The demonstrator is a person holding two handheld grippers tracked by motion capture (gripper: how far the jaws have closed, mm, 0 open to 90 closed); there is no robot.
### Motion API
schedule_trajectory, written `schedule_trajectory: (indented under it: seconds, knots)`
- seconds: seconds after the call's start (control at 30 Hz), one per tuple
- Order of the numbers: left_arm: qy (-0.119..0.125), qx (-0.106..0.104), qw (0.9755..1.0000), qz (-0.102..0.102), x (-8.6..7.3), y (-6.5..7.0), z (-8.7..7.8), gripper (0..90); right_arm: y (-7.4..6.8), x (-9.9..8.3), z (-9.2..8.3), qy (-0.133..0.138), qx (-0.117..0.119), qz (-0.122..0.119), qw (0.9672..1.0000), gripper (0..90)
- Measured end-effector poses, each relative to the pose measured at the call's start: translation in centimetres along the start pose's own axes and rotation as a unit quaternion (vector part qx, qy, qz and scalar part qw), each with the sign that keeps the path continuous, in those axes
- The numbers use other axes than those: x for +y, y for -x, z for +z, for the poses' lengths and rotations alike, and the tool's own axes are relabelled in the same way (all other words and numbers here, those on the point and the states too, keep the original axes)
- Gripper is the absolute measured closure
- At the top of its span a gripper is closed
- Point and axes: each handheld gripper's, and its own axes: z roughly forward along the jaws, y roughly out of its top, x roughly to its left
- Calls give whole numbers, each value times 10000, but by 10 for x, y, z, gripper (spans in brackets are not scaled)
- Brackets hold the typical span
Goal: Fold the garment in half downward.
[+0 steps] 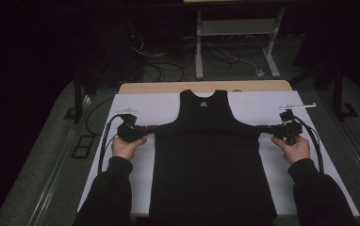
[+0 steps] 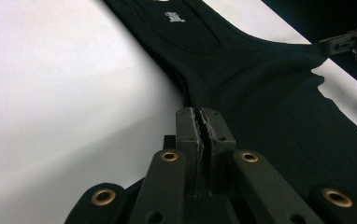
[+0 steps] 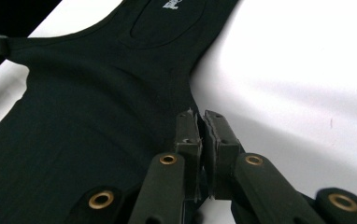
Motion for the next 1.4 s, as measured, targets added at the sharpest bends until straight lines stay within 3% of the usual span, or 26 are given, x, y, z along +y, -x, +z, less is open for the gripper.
schedule_trajectory:
  seconds: [0.73, 1.17, 1.4]
  knots:
    - [4, 29, 9998, -198, -15, 5, -19, 849, -11, -17, -13, -25, 23, 19, 10000, 836]
    - [-137, -54, 9997, -185, -26, 17, -26, 849, -18, -27, -21, -43, 70, 58, 9999, 836]
    - [-372, -91, 9992, -128, -33, 24, -29, 849, -21, -35, -26, -142, 95, 87, 9998, 836]
